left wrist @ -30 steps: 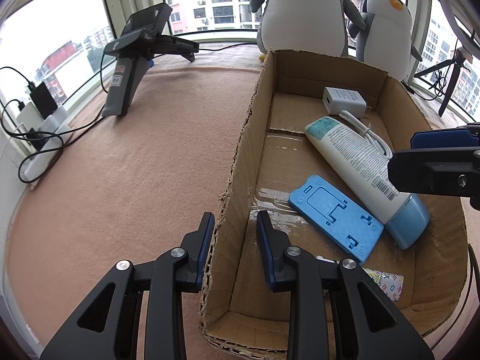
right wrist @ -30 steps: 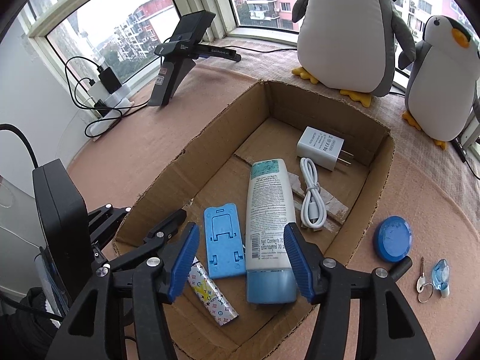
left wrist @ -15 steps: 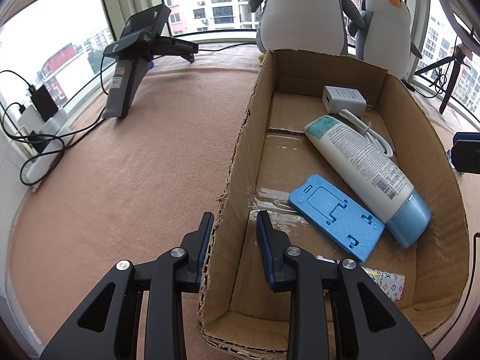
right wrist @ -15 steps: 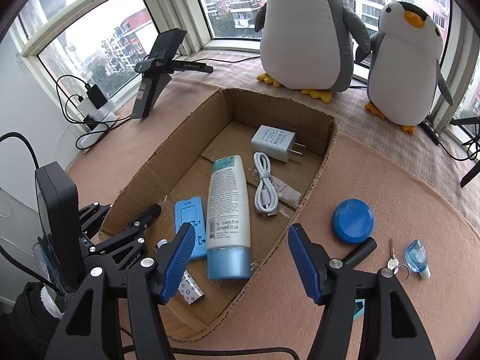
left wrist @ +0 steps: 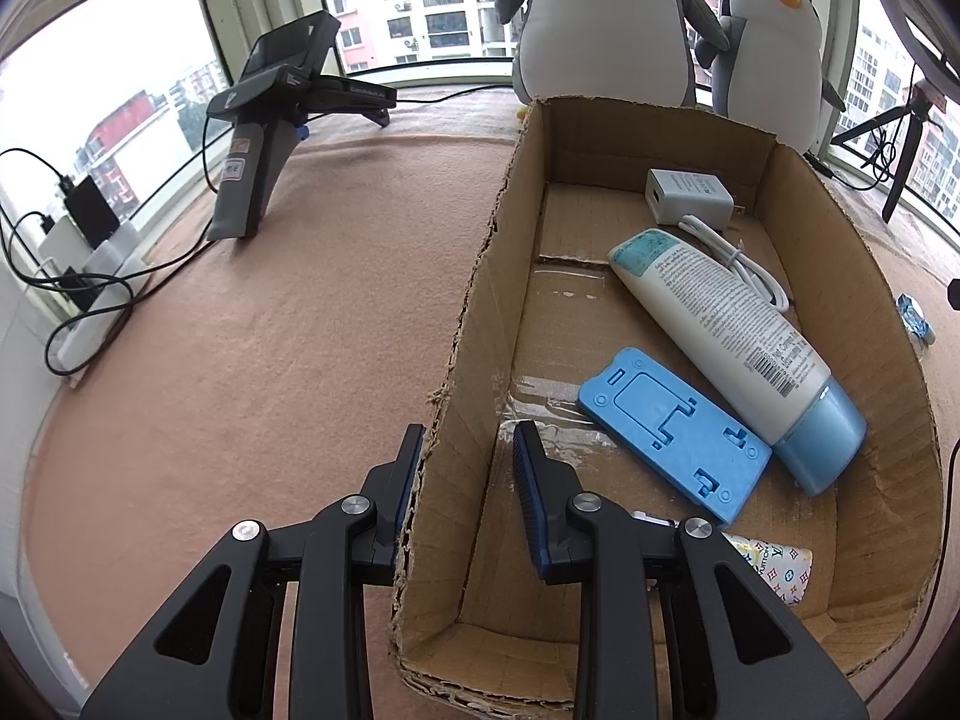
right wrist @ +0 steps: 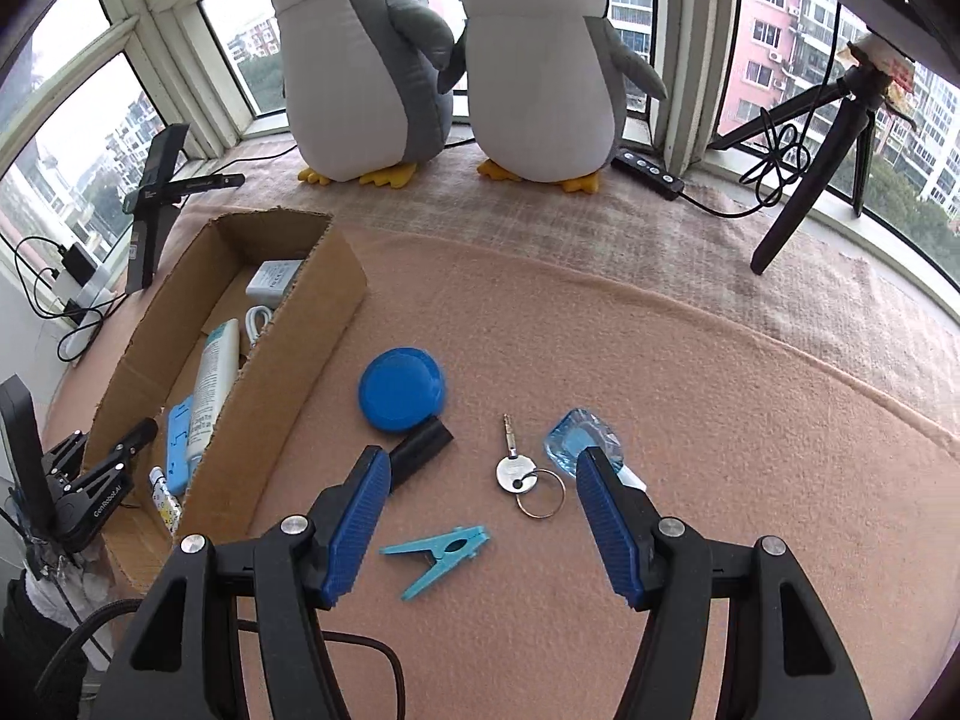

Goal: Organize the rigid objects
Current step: 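Move the right tool to the blue hand-sanitizer bottle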

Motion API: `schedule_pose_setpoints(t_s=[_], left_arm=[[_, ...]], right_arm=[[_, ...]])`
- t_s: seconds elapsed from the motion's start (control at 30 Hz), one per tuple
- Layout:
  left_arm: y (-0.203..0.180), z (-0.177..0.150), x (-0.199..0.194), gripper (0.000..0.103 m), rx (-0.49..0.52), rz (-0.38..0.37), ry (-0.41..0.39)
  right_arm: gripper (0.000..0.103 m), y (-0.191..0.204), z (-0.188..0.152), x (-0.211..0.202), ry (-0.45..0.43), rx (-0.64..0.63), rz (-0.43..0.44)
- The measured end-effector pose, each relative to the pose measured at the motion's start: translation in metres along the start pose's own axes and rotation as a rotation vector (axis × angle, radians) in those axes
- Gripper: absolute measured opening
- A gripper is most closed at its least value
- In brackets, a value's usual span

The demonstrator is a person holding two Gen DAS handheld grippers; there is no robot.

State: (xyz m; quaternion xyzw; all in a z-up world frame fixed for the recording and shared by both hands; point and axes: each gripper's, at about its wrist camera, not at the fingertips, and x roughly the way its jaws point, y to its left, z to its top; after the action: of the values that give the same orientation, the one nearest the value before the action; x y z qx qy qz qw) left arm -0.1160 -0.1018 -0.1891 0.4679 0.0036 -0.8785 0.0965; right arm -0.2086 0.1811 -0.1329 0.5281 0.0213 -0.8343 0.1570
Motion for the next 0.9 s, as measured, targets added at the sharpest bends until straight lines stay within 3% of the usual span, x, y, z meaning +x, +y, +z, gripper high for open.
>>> schedule_pose_setpoints(t_s=[0.3,0.9], left_arm=[[-0.003,-0.001,-0.001,0.027,0.007,0.009,0.0],[-0.003,-0.001,0.0,0.027,0.008,0.01,0.001]], right_arm=[[0.061,-0.048,0.001,0.015,0.043,0.053,-0.057],[0.06,-0.041,0.009,0.055,0.125,-0.035,-0.144]])
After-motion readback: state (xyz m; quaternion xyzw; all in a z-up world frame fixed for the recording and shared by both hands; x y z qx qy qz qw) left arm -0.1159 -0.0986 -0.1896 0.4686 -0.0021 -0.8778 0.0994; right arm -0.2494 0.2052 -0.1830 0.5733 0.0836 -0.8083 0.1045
